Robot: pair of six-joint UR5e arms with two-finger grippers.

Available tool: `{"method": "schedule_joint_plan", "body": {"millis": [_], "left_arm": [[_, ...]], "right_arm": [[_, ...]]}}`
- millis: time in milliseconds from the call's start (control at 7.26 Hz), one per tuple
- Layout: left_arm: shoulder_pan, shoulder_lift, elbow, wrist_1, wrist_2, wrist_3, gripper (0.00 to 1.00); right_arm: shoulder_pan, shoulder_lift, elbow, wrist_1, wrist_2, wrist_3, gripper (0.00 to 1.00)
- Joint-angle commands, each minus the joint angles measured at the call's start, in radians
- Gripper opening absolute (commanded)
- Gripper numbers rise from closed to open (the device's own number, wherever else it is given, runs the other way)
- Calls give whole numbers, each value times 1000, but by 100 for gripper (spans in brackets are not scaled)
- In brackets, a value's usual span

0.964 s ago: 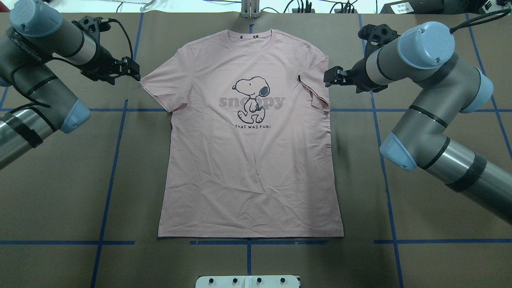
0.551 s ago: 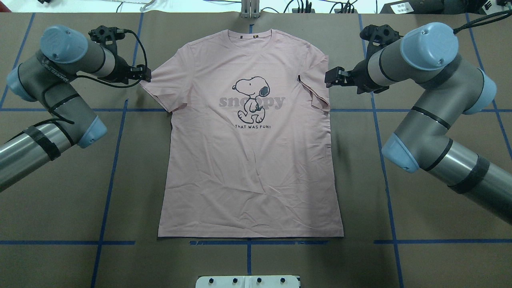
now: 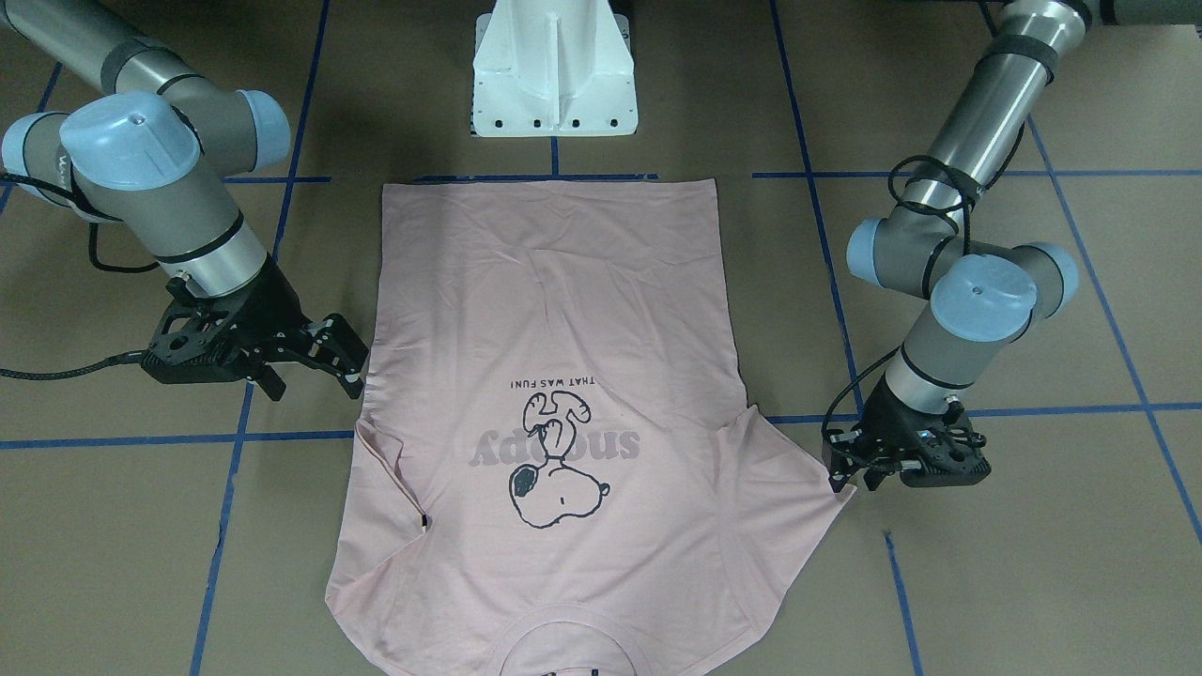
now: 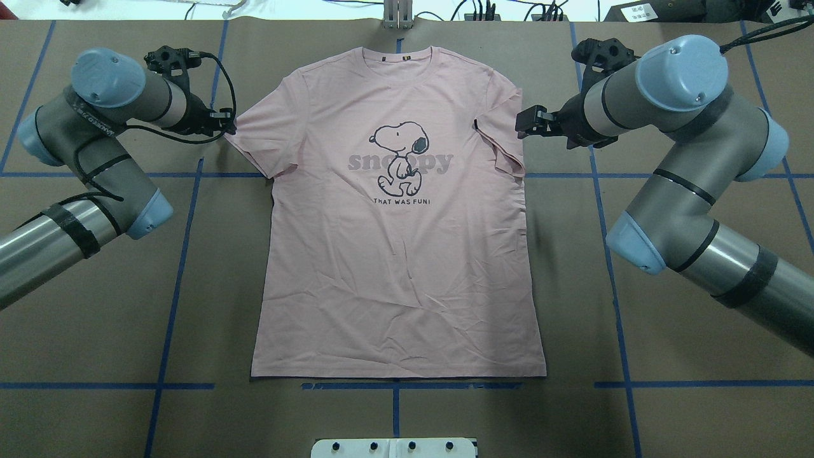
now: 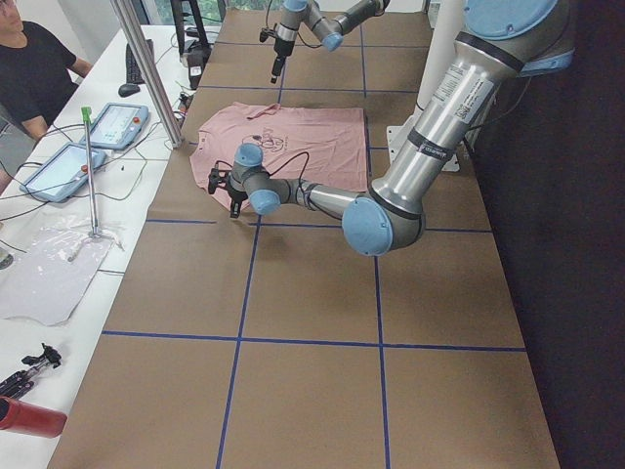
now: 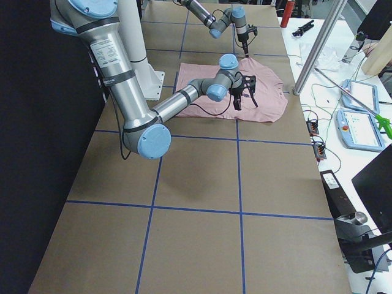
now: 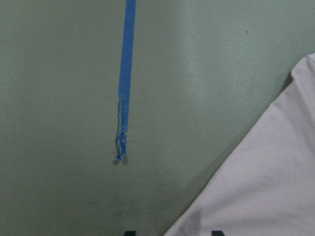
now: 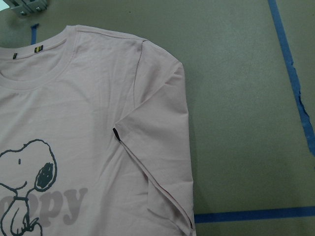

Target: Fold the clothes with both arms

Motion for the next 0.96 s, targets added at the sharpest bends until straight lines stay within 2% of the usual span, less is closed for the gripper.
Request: {"method": "schedule_joint_plan", "body": {"millis": [0, 138, 413, 551, 826], "left_arm": [[1, -2, 9, -2, 0, 2, 35], [1, -22, 35, -2, 2, 2, 34], [1, -33, 40, -2, 2, 0, 0], [1, -36, 25, -3, 0, -3, 0], [10, -36, -103, 39, -3, -58, 0]], "right_arm": [[-1, 3, -1, -1, -1, 0, 100], [-1, 1, 0, -1, -1, 0, 100], [-1, 4, 0, -1, -1, 0, 100], [-1, 6, -1, -2, -1, 0, 100], [-1, 9, -1, -4, -2, 0, 100]]}}
